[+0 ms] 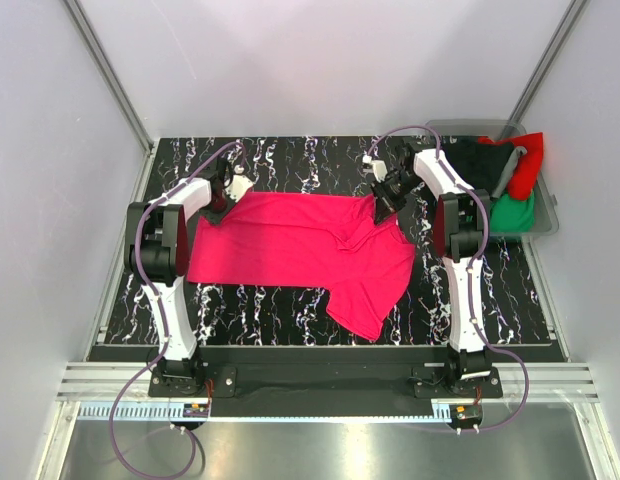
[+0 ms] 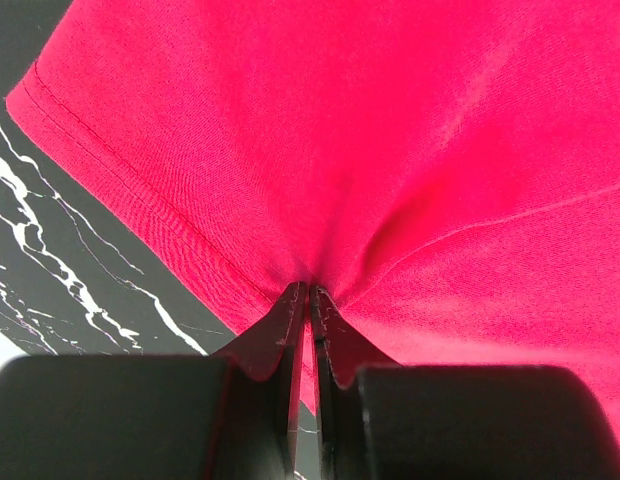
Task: Fold and stack the t-shirts
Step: Fold the tshirt
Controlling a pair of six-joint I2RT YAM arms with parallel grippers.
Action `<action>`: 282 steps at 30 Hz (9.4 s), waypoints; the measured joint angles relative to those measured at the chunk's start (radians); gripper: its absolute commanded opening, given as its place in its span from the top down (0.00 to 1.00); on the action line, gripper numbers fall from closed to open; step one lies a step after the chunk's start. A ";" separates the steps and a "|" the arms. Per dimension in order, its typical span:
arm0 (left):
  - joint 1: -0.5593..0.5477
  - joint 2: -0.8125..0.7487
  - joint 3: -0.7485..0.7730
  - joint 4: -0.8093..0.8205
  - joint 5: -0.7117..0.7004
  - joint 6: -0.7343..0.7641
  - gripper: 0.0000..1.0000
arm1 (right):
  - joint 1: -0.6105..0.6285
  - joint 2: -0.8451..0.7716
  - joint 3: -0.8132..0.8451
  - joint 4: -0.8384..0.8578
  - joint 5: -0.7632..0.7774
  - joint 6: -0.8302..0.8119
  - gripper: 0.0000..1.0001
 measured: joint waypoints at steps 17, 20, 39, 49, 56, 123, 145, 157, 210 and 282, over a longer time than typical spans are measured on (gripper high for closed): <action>0.000 0.000 0.000 0.000 0.001 -0.002 0.90 | 0.000 -0.316 -0.293 -0.008 -0.035 0.062 1.00; 0.000 0.000 0.000 0.000 0.002 -0.002 0.90 | 0.000 -0.370 -0.364 -0.004 -0.046 0.080 1.00; 0.000 0.000 0.000 0.000 0.001 -0.013 0.89 | 0.013 -0.451 -0.525 0.001 -0.051 0.104 0.59; 0.000 -0.006 -0.008 0.000 0.000 -0.013 0.90 | 0.232 -0.531 -0.489 0.156 0.098 -0.018 0.73; 0.000 -0.008 -0.008 -0.003 0.001 -0.015 0.90 | 0.193 -0.325 -0.349 0.262 0.106 0.041 0.73; 0.008 0.401 0.610 0.043 -0.219 -0.083 0.97 | -0.088 0.135 0.229 0.435 0.287 0.177 0.57; -0.180 -0.429 -0.165 0.008 -0.208 -0.191 0.78 | 0.014 -0.863 -1.022 0.430 0.113 -0.571 0.59; -0.138 -0.394 -0.268 -0.027 -0.134 -0.193 0.78 | 0.195 -1.065 -1.335 0.491 0.027 -0.960 0.55; -0.045 -0.421 -0.468 -0.005 0.058 0.102 0.57 | 0.345 -0.932 -1.217 0.409 0.141 -0.886 0.99; 0.042 -0.282 -0.070 -0.006 0.080 0.157 1.00 | 0.060 -0.777 -0.595 0.500 0.304 -0.235 1.00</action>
